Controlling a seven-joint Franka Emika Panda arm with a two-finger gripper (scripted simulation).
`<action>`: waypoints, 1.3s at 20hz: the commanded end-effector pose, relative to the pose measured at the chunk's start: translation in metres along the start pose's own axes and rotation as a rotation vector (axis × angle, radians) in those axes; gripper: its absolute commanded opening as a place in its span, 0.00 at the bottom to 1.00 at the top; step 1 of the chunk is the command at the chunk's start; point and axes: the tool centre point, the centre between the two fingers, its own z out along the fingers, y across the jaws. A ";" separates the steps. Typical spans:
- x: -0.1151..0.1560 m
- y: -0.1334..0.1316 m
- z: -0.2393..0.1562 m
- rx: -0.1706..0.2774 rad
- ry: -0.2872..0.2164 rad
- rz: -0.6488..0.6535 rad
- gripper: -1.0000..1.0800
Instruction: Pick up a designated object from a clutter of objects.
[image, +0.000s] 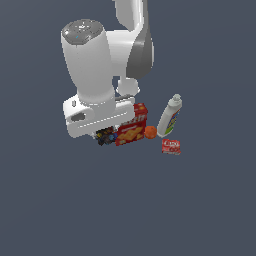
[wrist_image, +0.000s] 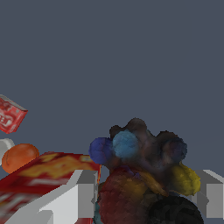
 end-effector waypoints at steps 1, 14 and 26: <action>0.004 -0.018 -0.027 -0.001 0.000 0.001 0.00; 0.031 -0.103 -0.152 0.001 -0.001 0.000 0.00; 0.044 -0.135 -0.200 0.003 -0.001 0.000 0.00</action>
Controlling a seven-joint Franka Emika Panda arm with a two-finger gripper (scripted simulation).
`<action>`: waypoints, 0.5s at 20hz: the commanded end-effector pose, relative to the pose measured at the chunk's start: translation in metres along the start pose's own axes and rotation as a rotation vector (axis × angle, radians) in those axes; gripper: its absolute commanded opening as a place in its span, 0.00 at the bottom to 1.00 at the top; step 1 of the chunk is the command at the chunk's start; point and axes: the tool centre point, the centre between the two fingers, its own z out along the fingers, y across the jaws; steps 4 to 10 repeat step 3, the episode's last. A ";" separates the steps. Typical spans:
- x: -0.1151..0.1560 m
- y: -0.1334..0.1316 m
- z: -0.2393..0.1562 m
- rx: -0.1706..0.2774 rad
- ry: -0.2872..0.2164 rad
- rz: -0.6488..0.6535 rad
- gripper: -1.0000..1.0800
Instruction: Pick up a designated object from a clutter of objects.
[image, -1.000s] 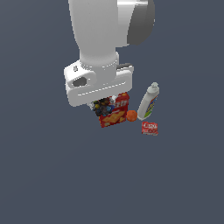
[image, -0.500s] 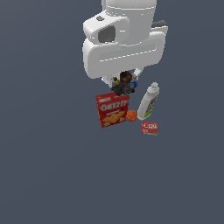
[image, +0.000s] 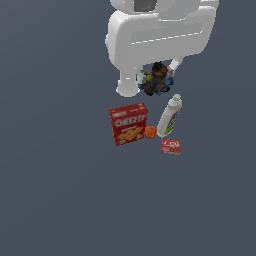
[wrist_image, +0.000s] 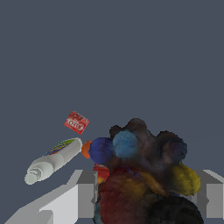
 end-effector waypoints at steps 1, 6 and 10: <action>0.001 -0.002 -0.005 0.000 0.001 0.001 0.00; 0.002 -0.003 -0.005 0.000 0.001 0.001 0.00; 0.002 -0.003 -0.005 0.000 0.001 0.001 0.00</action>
